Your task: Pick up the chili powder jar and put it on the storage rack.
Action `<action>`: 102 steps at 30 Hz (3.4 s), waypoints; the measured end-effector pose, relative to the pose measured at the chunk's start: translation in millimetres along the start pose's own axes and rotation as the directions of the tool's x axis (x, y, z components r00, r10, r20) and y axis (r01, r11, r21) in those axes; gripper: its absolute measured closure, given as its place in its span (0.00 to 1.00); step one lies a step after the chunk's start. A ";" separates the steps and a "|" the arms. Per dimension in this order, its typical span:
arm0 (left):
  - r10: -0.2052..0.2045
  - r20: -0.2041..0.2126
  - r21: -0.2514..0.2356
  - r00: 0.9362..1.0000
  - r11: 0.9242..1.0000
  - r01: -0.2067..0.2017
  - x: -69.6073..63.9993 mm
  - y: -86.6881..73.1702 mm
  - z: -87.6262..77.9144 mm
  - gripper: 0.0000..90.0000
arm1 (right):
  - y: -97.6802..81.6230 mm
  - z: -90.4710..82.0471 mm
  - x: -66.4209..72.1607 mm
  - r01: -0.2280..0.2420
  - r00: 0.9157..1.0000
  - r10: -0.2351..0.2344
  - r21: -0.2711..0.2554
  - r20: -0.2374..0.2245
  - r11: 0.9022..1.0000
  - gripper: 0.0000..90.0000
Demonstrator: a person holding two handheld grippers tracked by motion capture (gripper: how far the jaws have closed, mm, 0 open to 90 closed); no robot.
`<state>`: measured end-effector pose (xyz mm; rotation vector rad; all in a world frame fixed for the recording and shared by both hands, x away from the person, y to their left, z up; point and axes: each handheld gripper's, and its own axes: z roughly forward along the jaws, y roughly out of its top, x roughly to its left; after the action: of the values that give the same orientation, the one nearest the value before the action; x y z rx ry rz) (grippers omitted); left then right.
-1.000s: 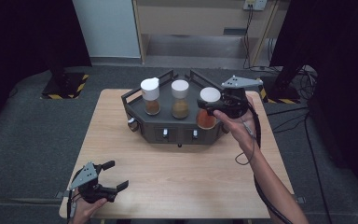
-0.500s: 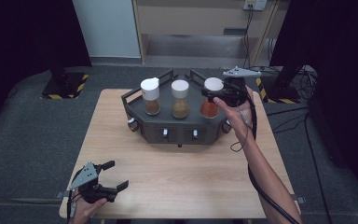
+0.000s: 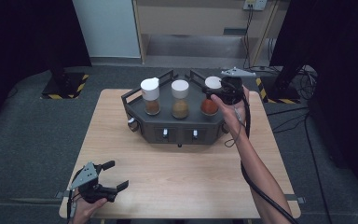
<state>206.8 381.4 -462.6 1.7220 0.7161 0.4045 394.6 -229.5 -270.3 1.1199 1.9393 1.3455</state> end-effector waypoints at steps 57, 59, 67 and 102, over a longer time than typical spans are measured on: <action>0.007 0.003 0.007 1.000 1.000 -0.007 -1.0 1.4 1.0 0.03 | 0.8 -38.6 -5.4 0.003 0.997 -0.010 -0.102 -0.071 0.995 0.07; 0.004 0.004 0.003 1.000 1.000 -0.004 -0.6 0.9 0.9 0.03 | -1.3 -43.9 -4.6 0.002 0.996 -0.012 -0.110 -0.087 0.994 0.07; -0.005 -0.001 -0.005 1.000 1.000 0.005 -0.4 -0.1 0.2 0.03 | -14.8 -67.3 2.0 0.028 0.990 -0.047 -0.146 -0.131 0.989 0.06; -0.006 0.004 -0.005 1.000 1.000 0.006 -0.4 -0.3 0.2 0.03 | -124.2 -166.4 0.6 0.050 0.988 -0.068 -0.125 -0.140 0.991 0.06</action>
<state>206.6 381.0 -462.9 1.7149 0.7166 0.3979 222.2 -331.9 -324.2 0.9235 1.9452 1.5264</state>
